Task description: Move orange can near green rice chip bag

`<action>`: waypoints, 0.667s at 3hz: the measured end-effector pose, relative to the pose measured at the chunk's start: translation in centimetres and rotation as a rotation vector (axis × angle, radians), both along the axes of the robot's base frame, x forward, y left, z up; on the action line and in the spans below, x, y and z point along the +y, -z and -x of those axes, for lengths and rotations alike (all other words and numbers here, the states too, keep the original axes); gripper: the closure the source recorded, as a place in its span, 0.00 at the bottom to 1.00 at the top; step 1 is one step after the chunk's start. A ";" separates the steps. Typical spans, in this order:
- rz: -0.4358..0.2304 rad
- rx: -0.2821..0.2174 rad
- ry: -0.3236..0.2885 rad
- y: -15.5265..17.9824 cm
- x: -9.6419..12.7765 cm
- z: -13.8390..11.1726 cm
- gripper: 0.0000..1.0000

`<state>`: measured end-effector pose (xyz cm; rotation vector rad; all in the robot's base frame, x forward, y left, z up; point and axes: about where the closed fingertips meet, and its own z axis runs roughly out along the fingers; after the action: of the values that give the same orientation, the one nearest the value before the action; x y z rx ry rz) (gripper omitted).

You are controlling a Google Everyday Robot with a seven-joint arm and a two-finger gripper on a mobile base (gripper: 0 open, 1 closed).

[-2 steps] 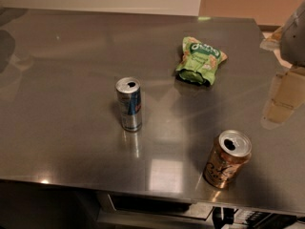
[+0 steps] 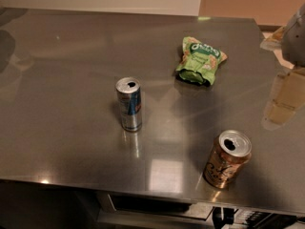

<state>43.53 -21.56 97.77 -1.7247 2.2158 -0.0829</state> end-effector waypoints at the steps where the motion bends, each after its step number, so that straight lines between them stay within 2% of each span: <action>1: -0.054 0.014 -0.041 0.6 0.6 1.4 0.00; 2: -0.116 0.058 -0.104 2.5 1.6 3.4 0.00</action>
Offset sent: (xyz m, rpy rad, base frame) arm -0.0600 0.0256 -0.0539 0.1899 0.1365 0.1801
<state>40.11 -19.92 95.26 -1.7952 2.1213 0.1189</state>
